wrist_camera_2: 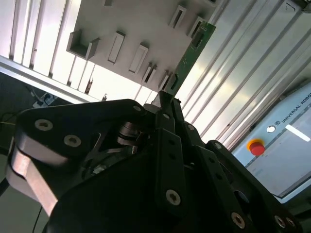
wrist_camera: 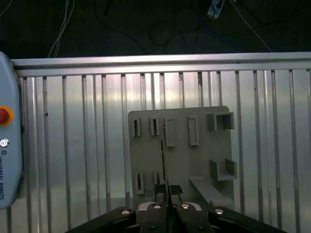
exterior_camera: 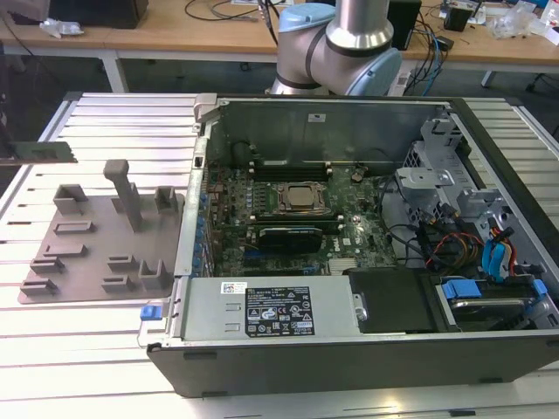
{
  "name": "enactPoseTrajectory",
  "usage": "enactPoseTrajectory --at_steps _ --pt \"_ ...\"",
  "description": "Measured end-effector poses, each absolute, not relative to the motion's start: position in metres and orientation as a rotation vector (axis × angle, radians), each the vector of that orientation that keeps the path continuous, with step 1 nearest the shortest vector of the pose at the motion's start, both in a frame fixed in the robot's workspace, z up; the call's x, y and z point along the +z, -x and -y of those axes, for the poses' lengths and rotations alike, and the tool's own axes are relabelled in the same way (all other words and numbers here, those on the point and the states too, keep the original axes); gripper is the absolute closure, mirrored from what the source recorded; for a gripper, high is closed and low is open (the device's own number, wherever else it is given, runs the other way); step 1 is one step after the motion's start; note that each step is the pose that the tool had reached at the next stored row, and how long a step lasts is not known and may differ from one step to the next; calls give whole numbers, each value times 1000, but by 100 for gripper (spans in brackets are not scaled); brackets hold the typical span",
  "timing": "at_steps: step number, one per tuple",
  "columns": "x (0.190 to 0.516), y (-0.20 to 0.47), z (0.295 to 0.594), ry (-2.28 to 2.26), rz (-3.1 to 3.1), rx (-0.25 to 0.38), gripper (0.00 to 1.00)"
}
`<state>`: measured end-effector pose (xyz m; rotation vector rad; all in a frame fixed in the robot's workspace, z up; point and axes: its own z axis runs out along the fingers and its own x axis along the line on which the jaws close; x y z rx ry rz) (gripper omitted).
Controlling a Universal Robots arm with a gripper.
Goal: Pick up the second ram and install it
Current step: 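Pick up the second ram and move it above second insertion slot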
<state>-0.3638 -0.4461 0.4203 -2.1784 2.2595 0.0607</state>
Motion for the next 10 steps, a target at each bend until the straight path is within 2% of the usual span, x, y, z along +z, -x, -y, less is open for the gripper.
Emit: enactPoseTrajectory --at_steps 2,10 --pt "429 364 446 2178 -2259 61 87" --pt "429 354 446 2178 -2259 61 87"
